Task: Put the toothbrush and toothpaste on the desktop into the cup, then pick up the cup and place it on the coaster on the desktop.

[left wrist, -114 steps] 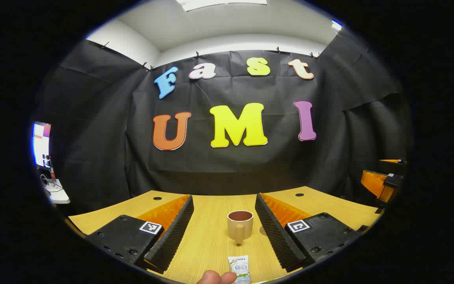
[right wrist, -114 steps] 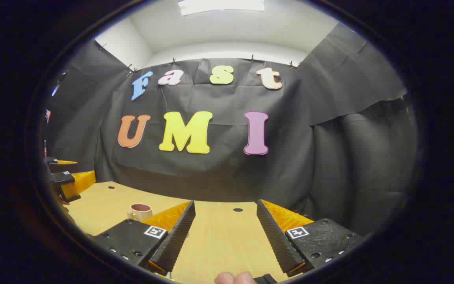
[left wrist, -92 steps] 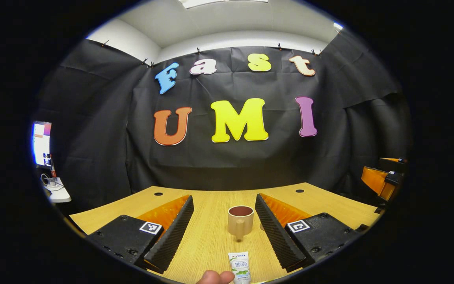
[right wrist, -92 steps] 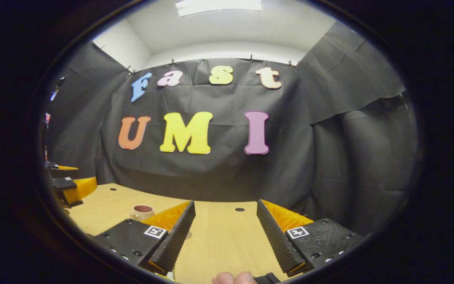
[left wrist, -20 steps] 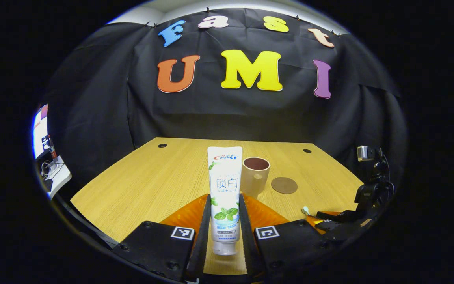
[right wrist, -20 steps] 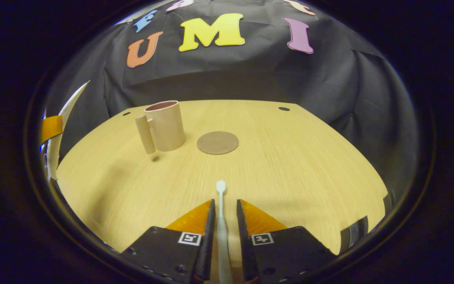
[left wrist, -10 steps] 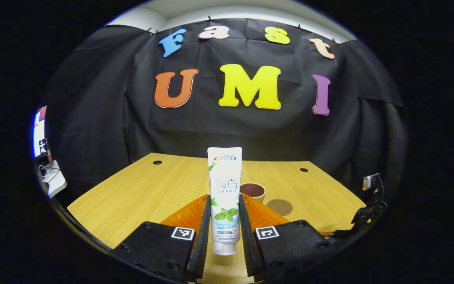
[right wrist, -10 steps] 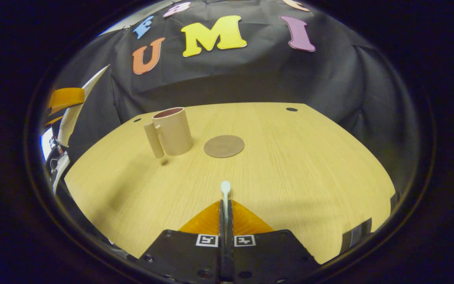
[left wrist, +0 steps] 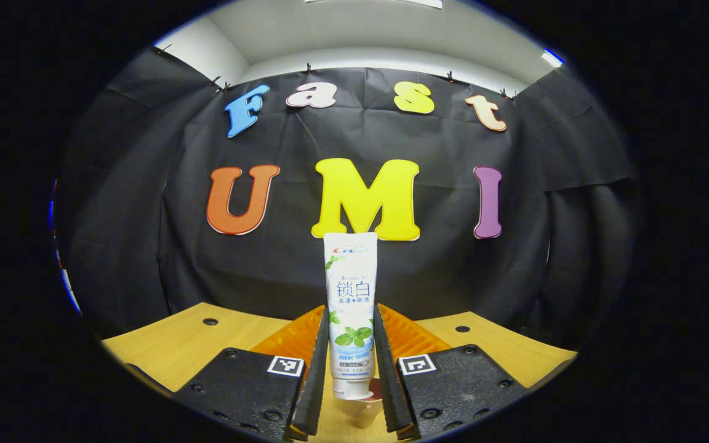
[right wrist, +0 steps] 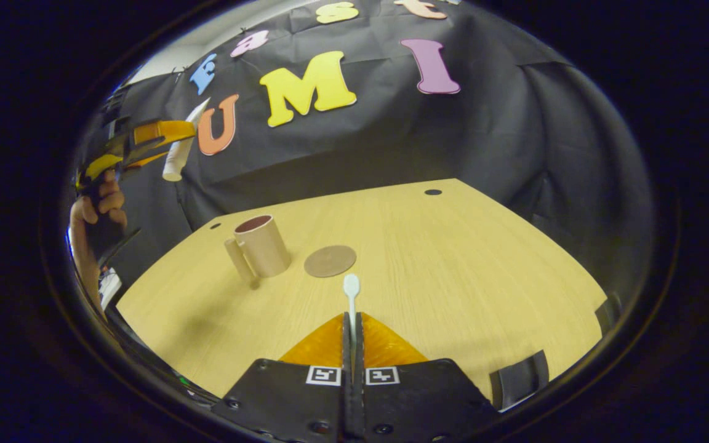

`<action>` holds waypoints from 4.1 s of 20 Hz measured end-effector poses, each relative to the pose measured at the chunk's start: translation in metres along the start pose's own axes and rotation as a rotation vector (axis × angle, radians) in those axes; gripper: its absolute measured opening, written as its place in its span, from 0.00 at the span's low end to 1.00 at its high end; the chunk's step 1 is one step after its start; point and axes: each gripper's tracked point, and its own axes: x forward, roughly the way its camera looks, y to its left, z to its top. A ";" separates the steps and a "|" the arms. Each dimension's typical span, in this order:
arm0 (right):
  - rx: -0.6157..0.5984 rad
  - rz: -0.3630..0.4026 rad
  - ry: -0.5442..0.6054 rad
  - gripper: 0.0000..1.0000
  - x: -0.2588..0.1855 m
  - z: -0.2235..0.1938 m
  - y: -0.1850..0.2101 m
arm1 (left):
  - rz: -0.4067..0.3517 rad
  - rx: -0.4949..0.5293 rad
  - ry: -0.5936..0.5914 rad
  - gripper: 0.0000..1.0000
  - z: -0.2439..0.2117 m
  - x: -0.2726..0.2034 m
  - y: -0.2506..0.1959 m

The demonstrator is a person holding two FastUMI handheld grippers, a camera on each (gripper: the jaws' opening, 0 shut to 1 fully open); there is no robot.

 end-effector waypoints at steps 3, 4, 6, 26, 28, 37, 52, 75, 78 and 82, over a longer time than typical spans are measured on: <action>0.002 -0.002 -0.003 0.00 -0.005 0.000 -0.009 | -0.034 -0.055 0.017 0.42 -0.015 0.022 -0.013; -0.005 -0.004 0.000 0.00 -0.006 -0.001 -0.012 | -0.036 -0.077 0.030 0.42 -0.023 0.027 -0.015; -0.004 -0.011 -0.004 0.00 -0.009 0.002 -0.017 | -0.041 -0.117 0.058 0.42 -0.036 0.036 -0.018; 0.009 -0.027 0.000 0.00 -0.009 0.001 -0.027 | 0.021 -0.155 0.192 0.46 -0.102 0.047 0.000; 0.008 -0.027 -0.001 0.00 -0.008 0.001 -0.027 | 0.016 -0.146 0.202 0.47 -0.105 0.047 -0.002; -0.074 0.045 -0.059 0.00 -0.002 0.030 -0.001 | 0.061 -0.074 0.137 0.92 -0.079 0.028 0.018; -0.233 0.494 -0.529 0.00 0.053 0.185 0.218 | 0.165 -0.028 0.149 0.98 -0.086 -0.060 0.100; -0.237 0.444 -0.566 0.95 0.084 0.193 0.214 | 0.208 -0.009 0.182 0.98 -0.088 -0.075 0.115; -0.265 0.312 -0.598 0.95 0.064 0.197 0.167 | 0.202 -0.002 0.167 0.98 -0.067 -0.073 0.111; -0.298 0.199 -0.566 0.96 0.029 0.179 0.089 | 0.158 0.007 0.123 0.98 -0.003 -0.053 0.105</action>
